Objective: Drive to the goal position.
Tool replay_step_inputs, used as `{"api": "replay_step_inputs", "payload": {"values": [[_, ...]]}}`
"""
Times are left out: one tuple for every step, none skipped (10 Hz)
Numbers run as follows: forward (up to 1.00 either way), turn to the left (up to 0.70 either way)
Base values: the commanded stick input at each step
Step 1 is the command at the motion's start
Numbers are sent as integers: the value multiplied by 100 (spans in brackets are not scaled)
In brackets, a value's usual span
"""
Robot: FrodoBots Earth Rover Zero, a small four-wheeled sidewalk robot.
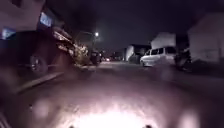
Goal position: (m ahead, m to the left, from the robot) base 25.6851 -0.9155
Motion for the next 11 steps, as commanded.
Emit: {"api": "replay_step_inputs", "payload": {"values": [[70,0],[70,0],[70,0],[70,0],[70,0],[70,0],[70,0],[70,0],[70,0],[70,0],[70,0]]}}
